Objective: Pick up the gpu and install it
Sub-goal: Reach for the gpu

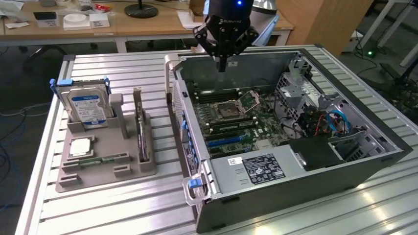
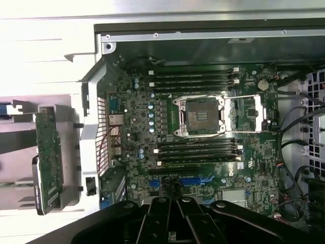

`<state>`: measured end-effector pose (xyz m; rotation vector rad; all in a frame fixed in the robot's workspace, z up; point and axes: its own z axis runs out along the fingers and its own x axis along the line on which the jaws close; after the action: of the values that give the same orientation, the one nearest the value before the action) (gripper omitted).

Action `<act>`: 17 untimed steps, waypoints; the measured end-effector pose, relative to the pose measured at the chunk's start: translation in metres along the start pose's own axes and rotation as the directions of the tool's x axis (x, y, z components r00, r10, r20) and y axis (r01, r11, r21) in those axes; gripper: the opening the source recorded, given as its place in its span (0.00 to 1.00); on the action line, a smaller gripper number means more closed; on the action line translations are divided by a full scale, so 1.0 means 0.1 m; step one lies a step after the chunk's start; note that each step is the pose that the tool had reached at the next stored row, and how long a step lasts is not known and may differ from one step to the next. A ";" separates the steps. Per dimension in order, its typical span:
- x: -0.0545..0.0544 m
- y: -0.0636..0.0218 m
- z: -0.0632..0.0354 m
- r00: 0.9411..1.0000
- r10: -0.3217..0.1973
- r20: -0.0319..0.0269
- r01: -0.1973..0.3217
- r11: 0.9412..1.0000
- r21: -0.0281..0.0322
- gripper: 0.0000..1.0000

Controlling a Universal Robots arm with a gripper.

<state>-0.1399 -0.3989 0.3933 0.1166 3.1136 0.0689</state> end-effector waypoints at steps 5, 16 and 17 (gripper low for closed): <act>0.05 -0.004 -0.001 1.000 0.000 0.000 0.000 1.000 0.000 0.11; 0.15 -0.011 -0.004 1.000 0.000 0.000 0.000 1.000 0.000 0.11; 0.16 -0.012 -0.004 1.000 0.000 0.000 0.000 1.000 0.000 0.11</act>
<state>-0.1558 -0.3989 0.3933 0.1165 3.1137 0.0689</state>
